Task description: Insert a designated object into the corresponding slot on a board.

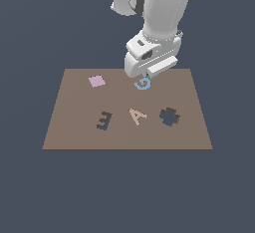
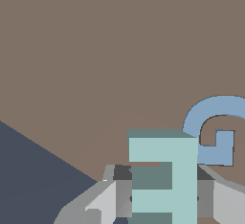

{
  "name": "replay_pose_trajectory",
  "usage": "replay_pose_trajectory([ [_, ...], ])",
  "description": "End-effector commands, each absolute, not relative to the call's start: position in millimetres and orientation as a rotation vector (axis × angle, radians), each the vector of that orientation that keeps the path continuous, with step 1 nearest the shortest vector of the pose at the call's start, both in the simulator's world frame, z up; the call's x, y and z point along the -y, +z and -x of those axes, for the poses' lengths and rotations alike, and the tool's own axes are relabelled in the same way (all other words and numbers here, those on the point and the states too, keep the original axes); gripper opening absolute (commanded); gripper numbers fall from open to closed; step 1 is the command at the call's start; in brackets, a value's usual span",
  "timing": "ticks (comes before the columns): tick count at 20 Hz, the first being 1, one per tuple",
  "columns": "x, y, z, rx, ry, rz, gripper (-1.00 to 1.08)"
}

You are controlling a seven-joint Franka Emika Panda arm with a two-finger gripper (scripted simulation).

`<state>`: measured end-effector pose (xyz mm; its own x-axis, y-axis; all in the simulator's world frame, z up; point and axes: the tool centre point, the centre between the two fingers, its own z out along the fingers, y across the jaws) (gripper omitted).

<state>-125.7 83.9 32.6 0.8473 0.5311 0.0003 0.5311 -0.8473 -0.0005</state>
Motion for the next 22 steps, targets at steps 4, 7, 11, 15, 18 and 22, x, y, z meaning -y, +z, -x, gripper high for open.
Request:
replay_pose_trajectory([
  [4,-60,33,132,1.143,-0.001,2.926,-1.0],
  [7,-47,34,133,1.284,-0.002,2.867,-1.0],
  [11,-30,34,132,1.465,-0.002,2.779,-1.0],
  [15,-12,35,130,1.637,-0.002,2.681,-1.0],
  [18,0,35,126,1.762,-0.002,2.601,-1.0],
  [22,16,35,120,1.923,-0.002,2.484,-1.0],
])
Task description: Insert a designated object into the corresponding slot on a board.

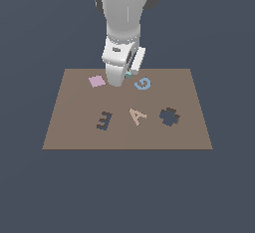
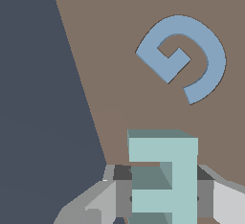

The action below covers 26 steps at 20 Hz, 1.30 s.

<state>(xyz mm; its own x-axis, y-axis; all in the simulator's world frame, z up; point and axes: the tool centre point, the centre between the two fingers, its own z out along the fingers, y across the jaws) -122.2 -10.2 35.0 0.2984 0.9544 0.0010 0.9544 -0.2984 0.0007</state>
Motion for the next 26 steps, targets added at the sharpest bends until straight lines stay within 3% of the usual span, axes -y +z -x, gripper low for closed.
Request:
replay_pose_trajectory([
  [1,20,35,118,1.963,-0.002,2.453,-1.0],
  [26,90,39,26,2.799,-0.003,1.43,-1.0],
])
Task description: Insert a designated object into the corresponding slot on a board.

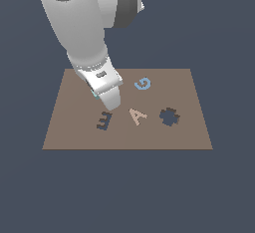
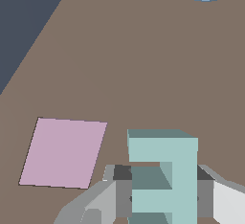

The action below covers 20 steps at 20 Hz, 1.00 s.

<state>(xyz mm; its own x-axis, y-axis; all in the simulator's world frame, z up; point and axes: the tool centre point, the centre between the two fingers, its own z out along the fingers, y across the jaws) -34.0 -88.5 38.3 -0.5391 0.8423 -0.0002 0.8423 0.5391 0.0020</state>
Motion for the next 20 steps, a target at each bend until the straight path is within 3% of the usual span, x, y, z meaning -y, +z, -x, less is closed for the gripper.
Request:
replay_pose_trajectory([
  [1,91,39,21,-2.822,0.003,-1.377,-1.0],
  [20,81,40,-52,-3.086,0.002,-0.585,-1.0],
])
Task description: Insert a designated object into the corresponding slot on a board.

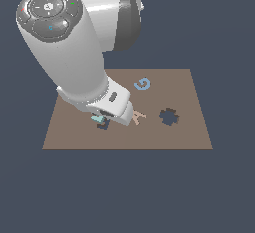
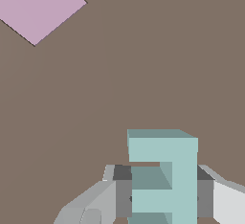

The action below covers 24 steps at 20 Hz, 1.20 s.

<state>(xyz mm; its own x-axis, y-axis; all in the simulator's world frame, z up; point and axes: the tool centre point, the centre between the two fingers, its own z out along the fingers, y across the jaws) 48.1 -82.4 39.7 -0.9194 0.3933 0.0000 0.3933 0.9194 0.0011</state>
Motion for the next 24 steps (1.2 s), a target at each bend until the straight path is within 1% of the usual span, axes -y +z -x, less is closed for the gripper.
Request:
replay_pose_trajectory([
  [1,80,40,-54,-3.091,0.001,-0.56,-1.0],
  [9,74,40,-64,-3.111,0.001,-0.438,-1.0],
  [18,73,39,-64,-3.111,0.001,-0.435,-1.0],
  [23,73,30,-64,-3.11,0.001,-0.437,-1.0],
  [24,73,30,-64,-3.11,0.001,-0.437,1.0],
])
